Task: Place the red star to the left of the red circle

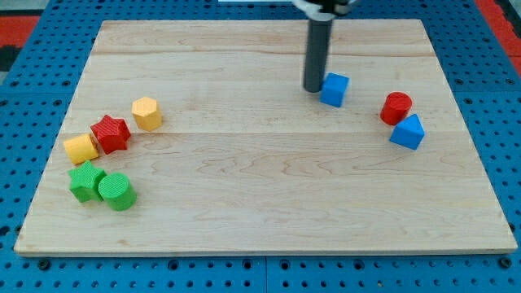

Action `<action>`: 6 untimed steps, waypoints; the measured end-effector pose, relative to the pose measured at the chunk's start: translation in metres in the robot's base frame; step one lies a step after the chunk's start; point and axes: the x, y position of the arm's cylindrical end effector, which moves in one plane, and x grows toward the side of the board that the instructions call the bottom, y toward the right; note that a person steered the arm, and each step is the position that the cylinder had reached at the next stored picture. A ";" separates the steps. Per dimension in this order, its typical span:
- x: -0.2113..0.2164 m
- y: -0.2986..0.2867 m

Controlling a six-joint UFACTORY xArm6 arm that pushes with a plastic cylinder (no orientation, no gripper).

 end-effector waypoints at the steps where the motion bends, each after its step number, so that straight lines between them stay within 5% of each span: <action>1: 0.000 0.053; 2: 0.002 0.032; 4: 0.133 -0.142; 5: 0.161 -0.242; 6: 0.142 -0.300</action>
